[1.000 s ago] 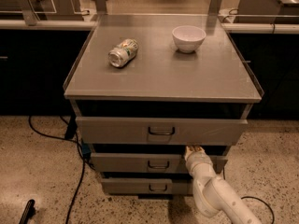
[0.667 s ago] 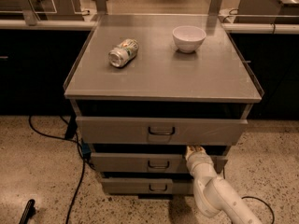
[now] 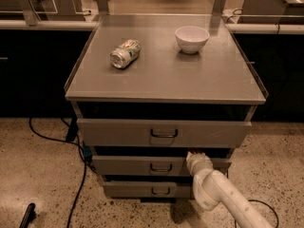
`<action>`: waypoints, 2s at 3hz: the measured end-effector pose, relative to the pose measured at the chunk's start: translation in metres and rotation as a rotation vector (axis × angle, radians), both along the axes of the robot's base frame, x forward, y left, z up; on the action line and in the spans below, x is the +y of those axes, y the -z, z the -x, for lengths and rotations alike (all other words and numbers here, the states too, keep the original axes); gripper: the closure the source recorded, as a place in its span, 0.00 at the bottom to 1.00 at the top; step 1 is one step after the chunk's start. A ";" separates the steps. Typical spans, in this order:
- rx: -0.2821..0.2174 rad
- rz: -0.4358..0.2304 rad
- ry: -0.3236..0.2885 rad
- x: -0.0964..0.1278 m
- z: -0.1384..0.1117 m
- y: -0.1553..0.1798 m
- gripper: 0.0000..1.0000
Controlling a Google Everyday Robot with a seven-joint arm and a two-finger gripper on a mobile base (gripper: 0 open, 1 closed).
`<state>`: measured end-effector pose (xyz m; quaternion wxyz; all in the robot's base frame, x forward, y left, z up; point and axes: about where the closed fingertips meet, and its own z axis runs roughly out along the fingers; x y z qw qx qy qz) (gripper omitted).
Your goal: Open middle drawer
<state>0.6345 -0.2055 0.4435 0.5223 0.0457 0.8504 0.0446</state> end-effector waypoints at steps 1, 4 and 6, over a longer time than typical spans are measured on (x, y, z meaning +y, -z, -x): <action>0.027 0.001 0.009 0.000 -0.005 0.007 1.00; 0.140 0.038 0.032 -0.022 0.023 0.019 1.00; 0.199 0.012 0.026 -0.025 0.048 0.021 1.00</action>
Offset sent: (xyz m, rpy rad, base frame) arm -0.0251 -0.0415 -0.0410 -0.0500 0.2604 -0.0766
